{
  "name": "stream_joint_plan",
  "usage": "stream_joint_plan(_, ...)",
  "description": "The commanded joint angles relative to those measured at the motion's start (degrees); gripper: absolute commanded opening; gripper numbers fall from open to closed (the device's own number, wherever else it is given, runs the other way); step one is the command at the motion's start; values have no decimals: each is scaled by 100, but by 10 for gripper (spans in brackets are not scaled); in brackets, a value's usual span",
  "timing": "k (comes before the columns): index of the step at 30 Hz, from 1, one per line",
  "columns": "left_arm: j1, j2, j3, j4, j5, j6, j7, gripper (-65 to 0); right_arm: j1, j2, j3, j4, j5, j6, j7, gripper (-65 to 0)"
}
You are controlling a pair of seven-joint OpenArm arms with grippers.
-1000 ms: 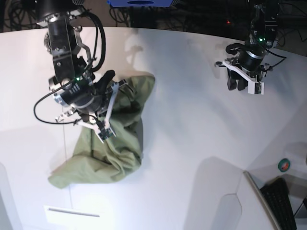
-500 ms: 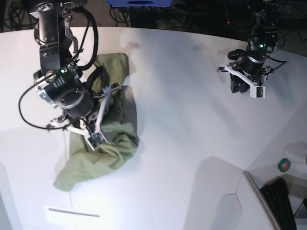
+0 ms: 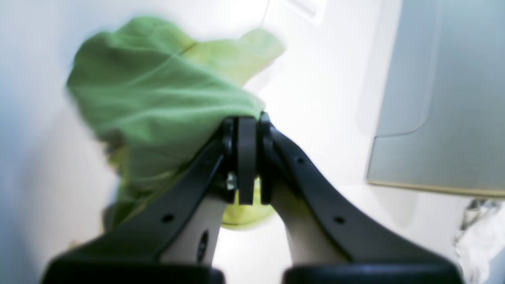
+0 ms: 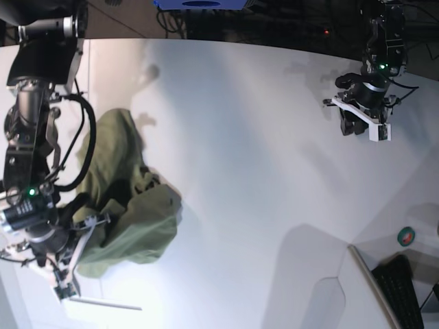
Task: Layout the t-shirt on the table in an organized manner, then fold the t-shirt properly
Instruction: 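Lift and pull the shirt with the right gripper to spread it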
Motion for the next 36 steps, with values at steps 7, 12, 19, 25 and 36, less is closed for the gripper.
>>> stream_joint_plan(7,-93,-72,-141,67,-32,17,-129,-484,598,154,-113,876,-39,149,-701,-650)
stream_joint_plan(12,-67,-63,-396,31,-32,17,-120,-418,-782,154,-175,946,-48,764,-1088,-650)
stream_joint_plan(19,-111,-98,378,75,-32,8,-120,-207,-2962,145,801,-91,-48,465,1101,-650)
stream_joint_plan(25,-630,-37,1529,31,-93,8,-120,-204,-3173,154,1443,-1120,-48,465,1559,-650)
stream_joint_plan(36,-1491,851,1389,84,-102,-1,1348,-197,-3182,163,1768,-1059,-48,457,1137,-474)
